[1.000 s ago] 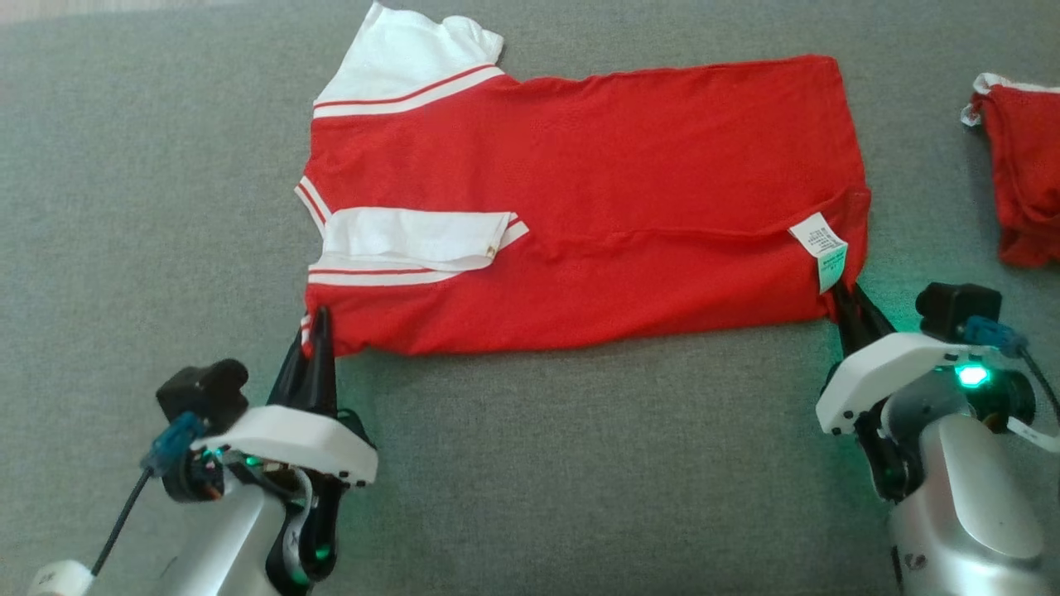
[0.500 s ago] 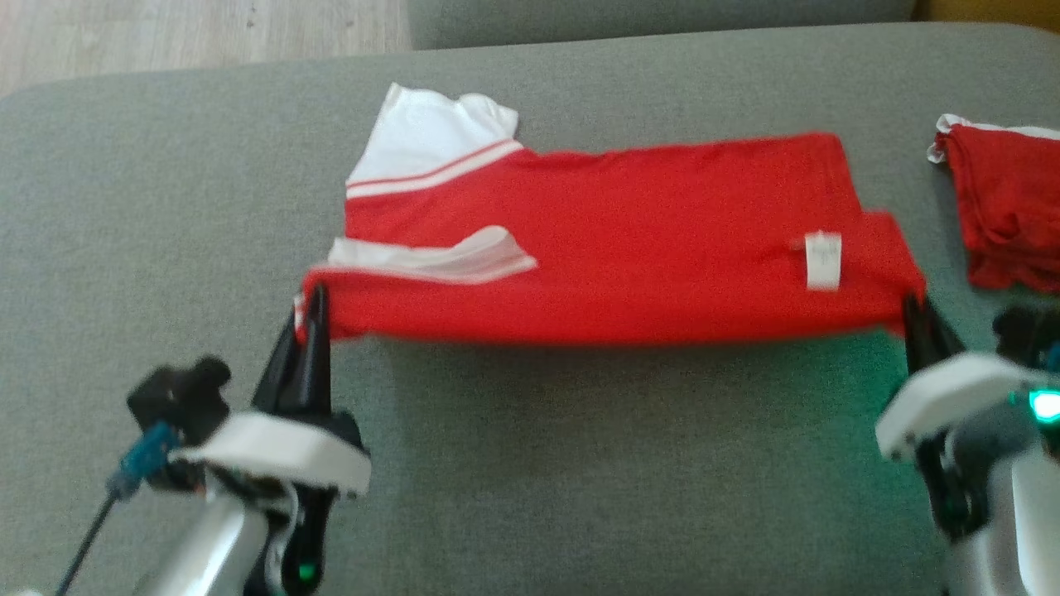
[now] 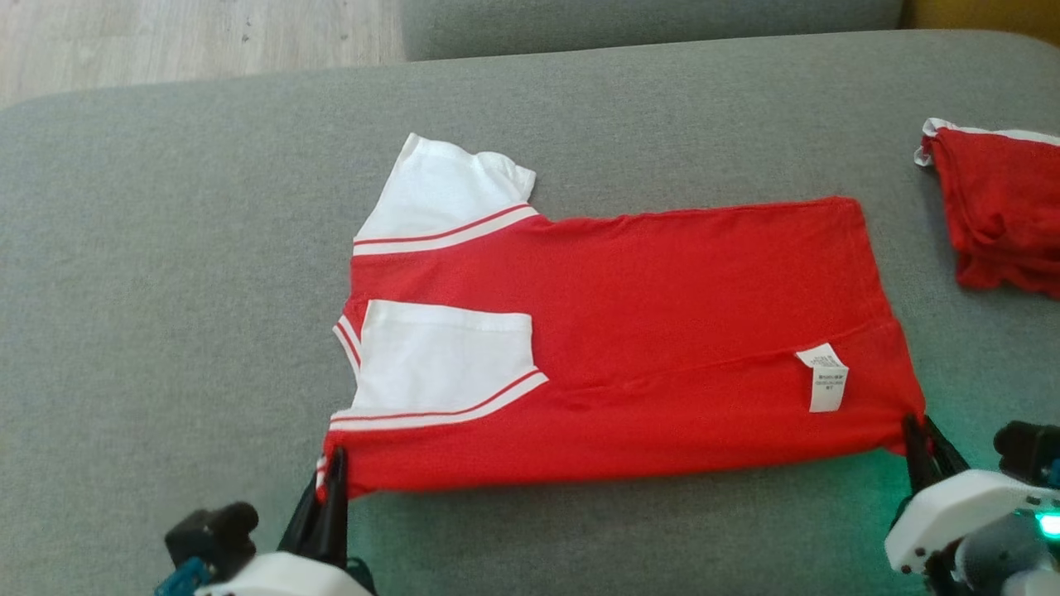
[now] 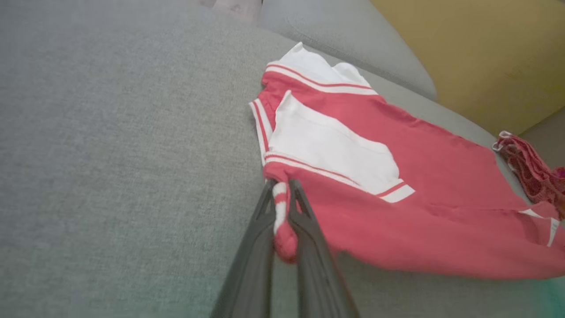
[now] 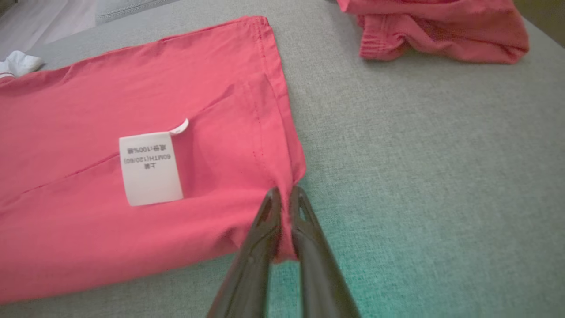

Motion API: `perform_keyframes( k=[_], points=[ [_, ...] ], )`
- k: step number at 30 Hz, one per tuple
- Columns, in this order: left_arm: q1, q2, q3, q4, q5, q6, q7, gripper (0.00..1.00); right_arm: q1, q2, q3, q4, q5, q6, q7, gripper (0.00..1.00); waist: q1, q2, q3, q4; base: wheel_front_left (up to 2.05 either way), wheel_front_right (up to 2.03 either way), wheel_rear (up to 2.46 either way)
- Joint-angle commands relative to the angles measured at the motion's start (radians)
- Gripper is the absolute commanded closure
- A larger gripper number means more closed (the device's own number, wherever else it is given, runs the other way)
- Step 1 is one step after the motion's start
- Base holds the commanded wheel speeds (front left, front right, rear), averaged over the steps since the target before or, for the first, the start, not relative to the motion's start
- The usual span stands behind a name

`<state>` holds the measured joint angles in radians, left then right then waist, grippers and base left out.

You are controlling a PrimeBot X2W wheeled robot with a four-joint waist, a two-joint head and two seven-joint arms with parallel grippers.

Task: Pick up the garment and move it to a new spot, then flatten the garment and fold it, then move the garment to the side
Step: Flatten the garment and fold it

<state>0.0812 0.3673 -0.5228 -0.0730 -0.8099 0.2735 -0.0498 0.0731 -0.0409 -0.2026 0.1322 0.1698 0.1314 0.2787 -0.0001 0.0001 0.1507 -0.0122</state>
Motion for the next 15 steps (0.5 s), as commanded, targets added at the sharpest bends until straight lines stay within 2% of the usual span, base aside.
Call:
perform_keyframes(
  k=[1, 2, 3, 4, 5, 6, 11, 15],
  points=[
    [-0.019, 0.009, 0.029, -0.013, -0.005, 0.001, -0.014, 1.00, -0.010, -0.009, 0.015, -0.029, 0.011, -0.001, -0.019, 0.78, 0.0001, -0.0001, 0.000, -0.001, 0.00, 0.00, 0.00],
    [-0.012, 0.007, 0.021, 0.018, -0.004, -0.001, -0.014, 1.00, -0.004, -0.009, 0.015, -0.014, 0.010, -0.001, -0.029, 0.45, 0.0001, -0.0001, 0.001, -0.004, 0.00, 0.00, 0.00],
    [-0.011, 0.005, 0.017, 0.031, -0.004, -0.004, -0.017, 0.83, -0.002, -0.009, 0.015, -0.008, 0.007, -0.001, -0.036, 0.10, 0.0001, -0.0001, 0.001, -0.005, 0.00, 0.00, 0.00],
    [-0.011, 0.002, 0.015, 0.041, -0.004, -0.007, -0.020, 0.51, -0.001, -0.009, 0.014, -0.003, 0.004, -0.001, -0.044, 0.00, 0.0001, -0.0001, 0.001, -0.006, 0.00, 0.00, 0.00],
    [-0.011, 0.001, 0.012, 0.050, -0.004, -0.011, -0.023, 0.15, 0.001, -0.009, 0.014, 0.002, 0.002, -0.001, -0.050, 0.00, 0.0001, -0.0001, 0.001, -0.007, 0.00, 0.00, 0.00],
    [-0.012, 0.001, 0.012, 0.057, -0.003, -0.014, -0.027, 0.00, 0.002, -0.009, 0.014, 0.006, 0.001, -0.001, -0.054, 0.00, 0.0001, -0.0001, 0.000, -0.008, 0.00, 0.00, 0.00],
    [-0.080, 0.039, 0.029, 0.038, 0.033, -0.026, -0.037, 0.00, -0.021, -0.009, 0.002, -0.019, -0.021, -0.001, -0.090, 0.00, 0.0001, -0.0001, -0.002, -0.011, 0.00, 0.00, 0.00],
    [-0.207, 0.108, 0.045, 0.000, 0.078, -0.042, 0.013, 0.00, -0.068, -0.009, 0.015, -0.062, -0.035, -0.001, -0.100, 0.00, 0.0001, -0.0001, 0.014, -0.014, 0.00, 0.00, 0.00]
  ],
)
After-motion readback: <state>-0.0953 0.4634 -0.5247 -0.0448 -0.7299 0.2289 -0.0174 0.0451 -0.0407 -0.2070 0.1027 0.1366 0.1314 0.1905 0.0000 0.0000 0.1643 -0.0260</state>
